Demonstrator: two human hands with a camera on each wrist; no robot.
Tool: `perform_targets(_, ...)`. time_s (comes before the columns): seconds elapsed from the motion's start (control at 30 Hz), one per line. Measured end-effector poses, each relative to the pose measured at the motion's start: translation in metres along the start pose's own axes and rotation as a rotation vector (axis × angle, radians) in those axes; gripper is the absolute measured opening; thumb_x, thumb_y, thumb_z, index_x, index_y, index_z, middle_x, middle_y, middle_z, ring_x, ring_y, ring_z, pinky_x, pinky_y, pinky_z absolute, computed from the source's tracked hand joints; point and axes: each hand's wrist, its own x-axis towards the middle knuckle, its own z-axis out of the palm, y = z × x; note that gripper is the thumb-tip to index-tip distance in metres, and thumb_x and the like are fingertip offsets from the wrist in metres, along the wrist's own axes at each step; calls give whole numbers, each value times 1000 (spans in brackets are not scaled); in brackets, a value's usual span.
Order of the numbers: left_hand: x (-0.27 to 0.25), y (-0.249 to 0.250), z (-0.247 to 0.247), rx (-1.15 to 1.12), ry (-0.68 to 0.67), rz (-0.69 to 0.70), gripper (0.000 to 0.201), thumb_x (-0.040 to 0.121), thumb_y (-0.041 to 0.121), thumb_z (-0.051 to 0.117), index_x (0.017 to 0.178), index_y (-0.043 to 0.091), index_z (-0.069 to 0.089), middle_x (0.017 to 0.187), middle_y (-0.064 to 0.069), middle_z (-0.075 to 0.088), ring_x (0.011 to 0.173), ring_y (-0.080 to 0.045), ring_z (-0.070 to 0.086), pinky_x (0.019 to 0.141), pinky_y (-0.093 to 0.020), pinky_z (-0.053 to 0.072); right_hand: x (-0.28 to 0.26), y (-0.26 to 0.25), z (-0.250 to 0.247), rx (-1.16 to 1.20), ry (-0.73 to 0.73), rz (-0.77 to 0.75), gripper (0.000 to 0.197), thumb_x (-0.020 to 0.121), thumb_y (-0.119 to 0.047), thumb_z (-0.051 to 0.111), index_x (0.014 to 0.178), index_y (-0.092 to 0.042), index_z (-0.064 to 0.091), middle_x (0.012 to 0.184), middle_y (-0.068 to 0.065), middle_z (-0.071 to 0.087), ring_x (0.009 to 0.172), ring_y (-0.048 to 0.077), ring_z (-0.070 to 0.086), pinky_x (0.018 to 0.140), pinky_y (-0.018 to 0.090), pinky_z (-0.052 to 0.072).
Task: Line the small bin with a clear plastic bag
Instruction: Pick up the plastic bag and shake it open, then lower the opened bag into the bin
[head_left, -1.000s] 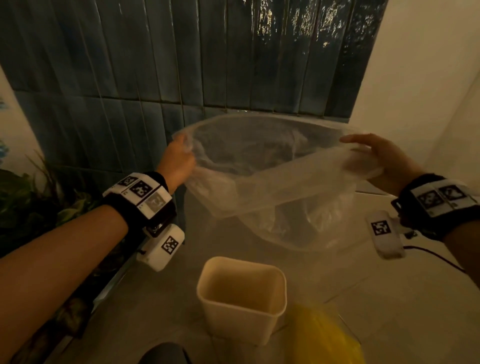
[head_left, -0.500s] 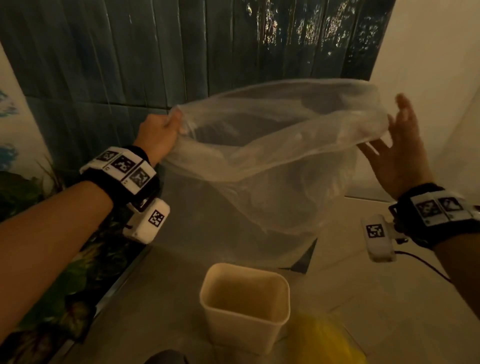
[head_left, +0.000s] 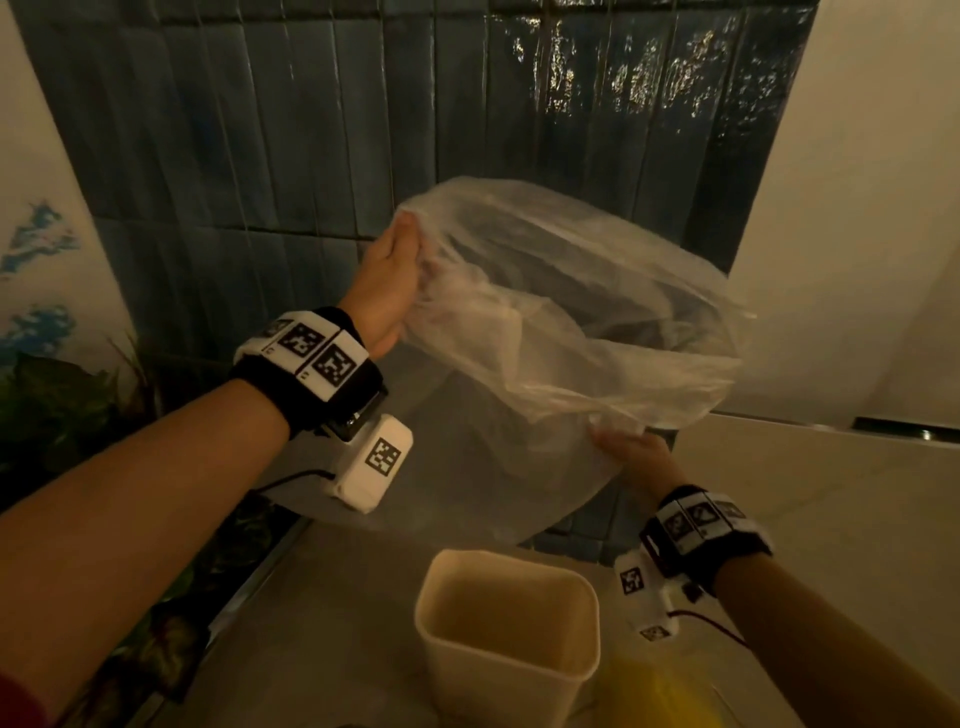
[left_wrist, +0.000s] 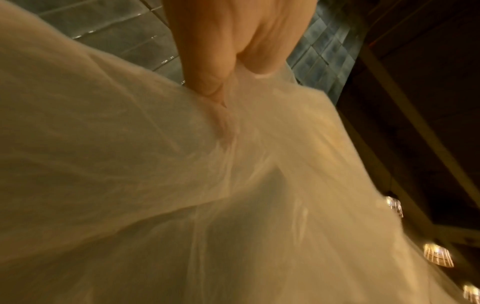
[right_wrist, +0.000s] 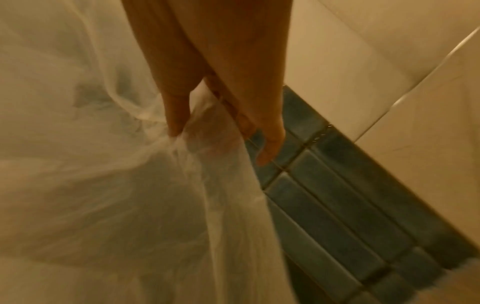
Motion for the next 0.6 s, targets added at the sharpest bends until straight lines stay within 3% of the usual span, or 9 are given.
perform_targets(0.07, 2, 2, -2, 9, 11, 16, 47, 100, 43, 24, 133, 20, 47, 119, -2, 63, 103, -13, 63, 92, -30, 54, 4, -23, 7, 33, 21, -60, 28, 85, -17, 64, 109, -3, 62, 98, 6, 70, 89, 15, 66, 70, 22, 55)
perform_targets(0.13, 4, 2, -6, -22, 3, 16, 47, 100, 45, 22, 129, 20, 49, 126, -6, 61, 112, -18, 62, 98, -36, 51, 7, -55, 6, 120, -44, -152, 23, 85, -29, 63, 98, -11, 61, 81, -3, 73, 78, 11, 64, 61, 18, 54)
perform_targets(0.2, 6, 2, -11, -109, -23, -7, 54, 99, 47, 20, 138, 16, 42, 129, -8, 60, 113, -18, 62, 89, -31, 56, 8, -75, -1, 280, -151, -225, 51, 76, -49, 65, 111, -13, 58, 102, 2, 71, 93, 18, 65, 77, 28, 56)
perform_targets(0.3, 6, 4, -16, -166, -21, -39, 57, 98, 50, 18, 140, 18, 38, 117, -5, 64, 103, -15, 66, 73, -27, 59, -1, -64, -13, 165, -165, -262, 44, 73, -38, 71, 113, -28, 55, 105, -4, 71, 100, 17, 67, 83, 36, 56)
perform_targets(0.37, 8, 4, -16, -151, 13, -60, 58, 97, 53, 18, 138, 19, 40, 117, -5, 65, 103, -17, 66, 78, -30, 59, -8, -40, -20, -62, -197, -190, 64, 61, -43, 80, 118, -25, 57, 117, 2, 67, 112, 24, 61, 97, 47, 49)
perform_targets(0.47, 9, 2, -11, -93, 11, -120, 64, 94, 59, 19, 133, 19, 50, 122, -10, 66, 105, -21, 67, 87, -38, 57, -15, -14, -22, -222, -152, -96, 85, 50, -53, 83, 125, -21, 57, 124, 5, 63, 115, 27, 59, 99, 52, 46)
perform_targets(0.53, 3, -3, -4, -95, -66, -182, 66, 93, 61, 14, 121, 20, 58, 116, -7, 68, 101, -20, 67, 86, -35, 56, -17, -11, -14, -190, -115, -111, 91, 51, -61, 77, 127, -17, 55, 126, 8, 61, 114, 28, 58, 96, 49, 48)
perform_targets(0.6, -3, -12, 4, -161, -194, -253, 67, 93, 62, 10, 111, 23, 61, 111, -6, 68, 100, -21, 66, 87, -35, 55, -21, -24, -2, -155, -123, -106, 72, 72, -52, 68, 127, -8, 53, 123, 7, 59, 114, 29, 55, 88, 32, 50)
